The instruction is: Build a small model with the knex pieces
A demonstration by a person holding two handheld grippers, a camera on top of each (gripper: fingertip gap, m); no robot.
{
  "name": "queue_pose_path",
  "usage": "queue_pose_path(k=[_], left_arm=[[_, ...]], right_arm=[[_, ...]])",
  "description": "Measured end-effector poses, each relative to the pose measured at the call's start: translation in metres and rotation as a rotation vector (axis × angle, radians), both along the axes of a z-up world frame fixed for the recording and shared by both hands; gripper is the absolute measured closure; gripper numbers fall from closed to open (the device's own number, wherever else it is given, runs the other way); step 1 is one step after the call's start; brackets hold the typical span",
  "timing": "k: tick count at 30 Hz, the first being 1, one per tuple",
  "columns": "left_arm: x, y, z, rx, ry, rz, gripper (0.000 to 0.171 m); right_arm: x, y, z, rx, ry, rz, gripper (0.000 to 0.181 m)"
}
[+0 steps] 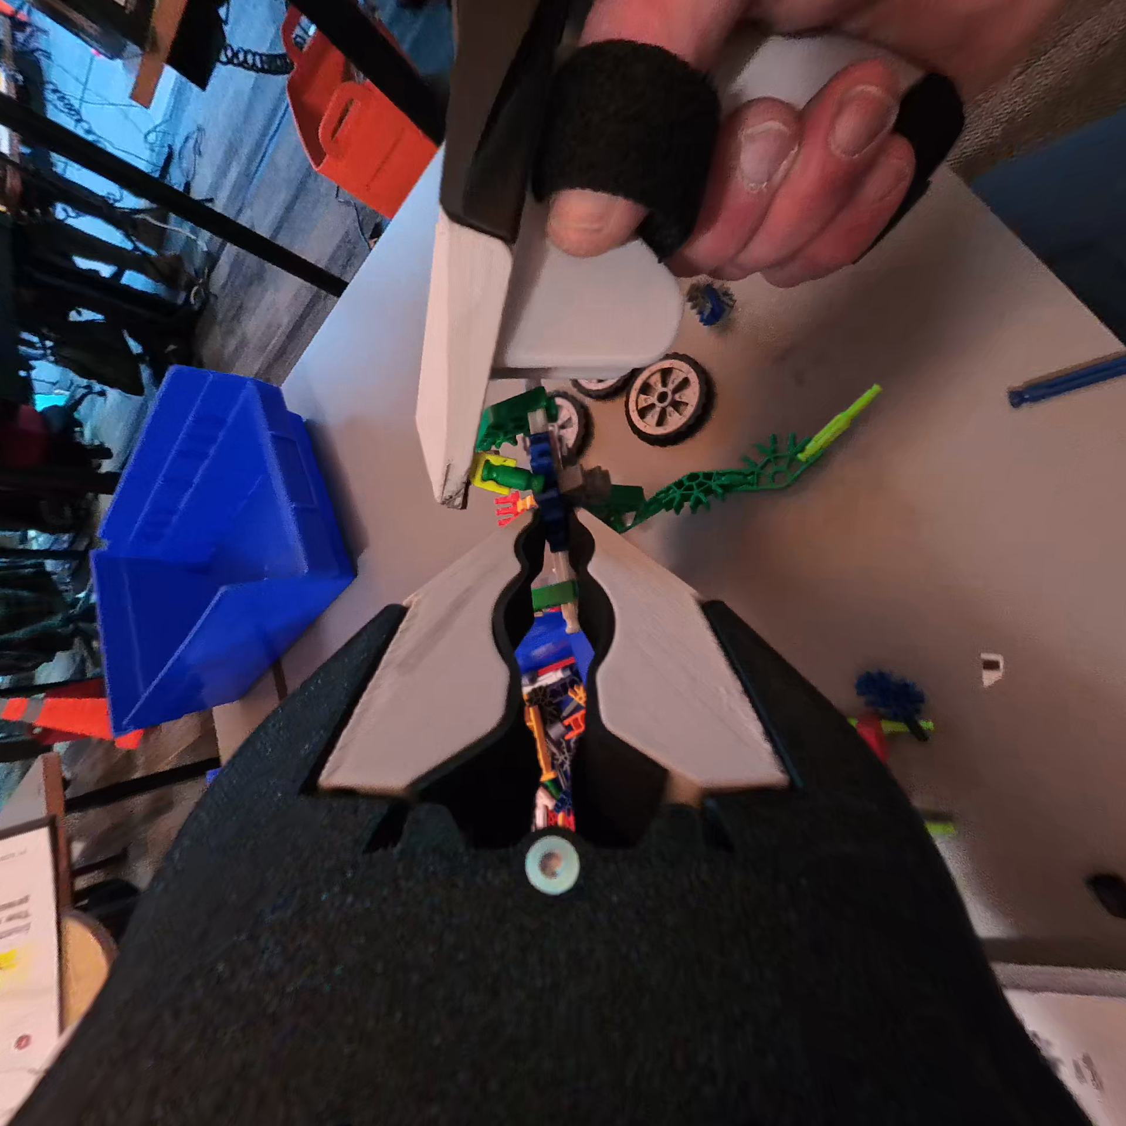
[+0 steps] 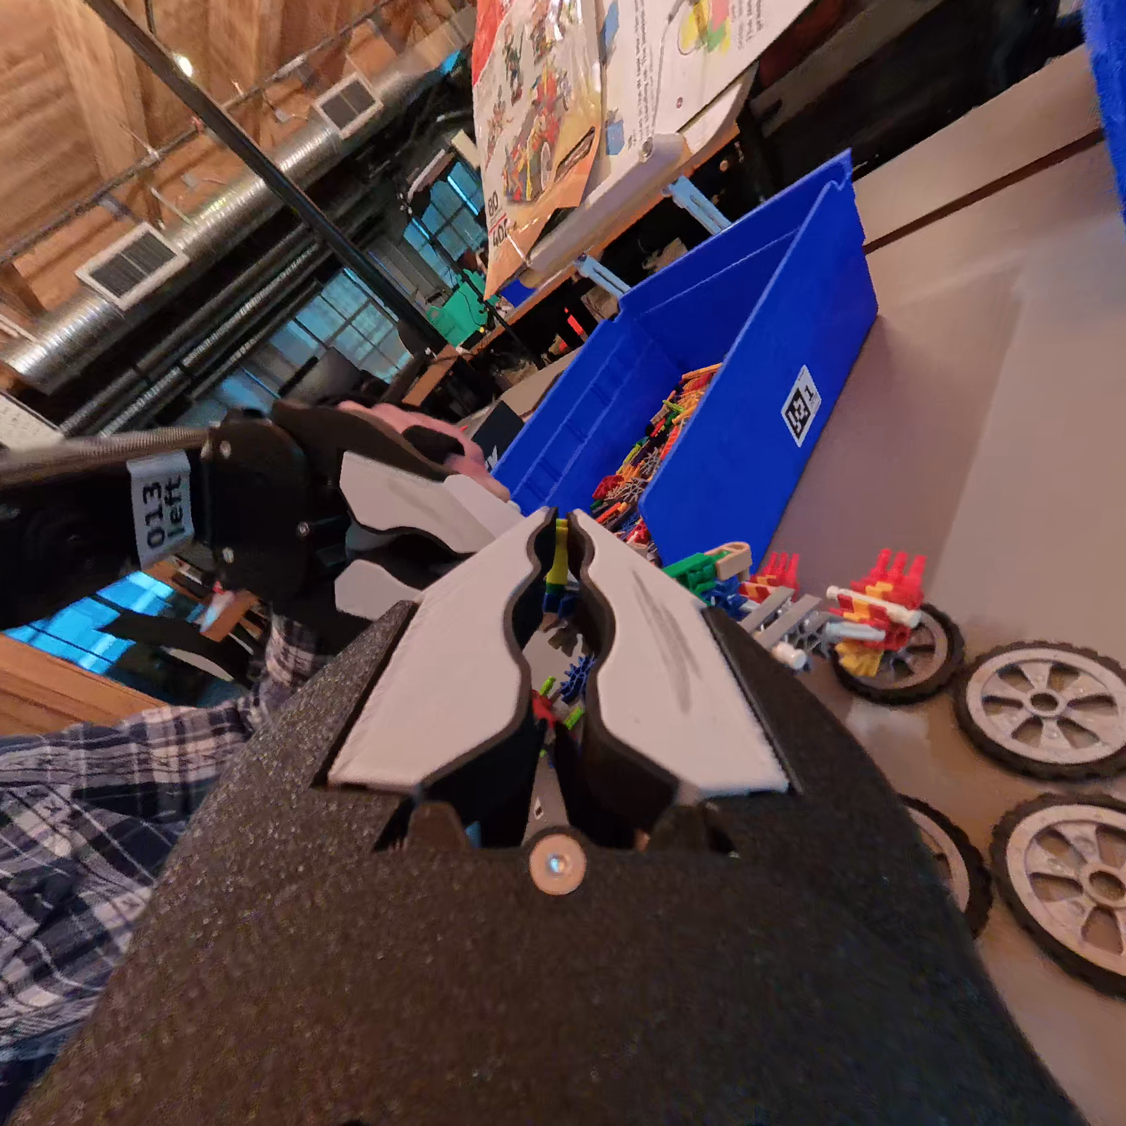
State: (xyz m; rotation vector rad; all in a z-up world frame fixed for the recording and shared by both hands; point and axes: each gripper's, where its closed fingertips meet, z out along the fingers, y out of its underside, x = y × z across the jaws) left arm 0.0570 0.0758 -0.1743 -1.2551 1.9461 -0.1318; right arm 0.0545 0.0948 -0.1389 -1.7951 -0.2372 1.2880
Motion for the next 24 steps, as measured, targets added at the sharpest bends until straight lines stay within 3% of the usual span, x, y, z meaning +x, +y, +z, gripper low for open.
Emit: queue_pose_path(k=[10, 18, 24], left_arm=[[-0.005, 0.004, -0.001, -0.096, -0.059, -0.021, 0.168], [-0.007, 0.002, 0.000, -0.238, -0.086, 0.018, 0.167], [-0.005, 0.013, -0.003, -0.246, -0.107, 0.077, 0.137]], right_arm=[[0.007, 0.001, 0.000, 0.007, 0.045, -0.048, 0.180], [-0.001, -0.006, 0.028, 0.133, -0.032, 0.017, 0.180], [0.005, 0.002, 0.026, 0.123, -0.028, 0.000, 0.180]])
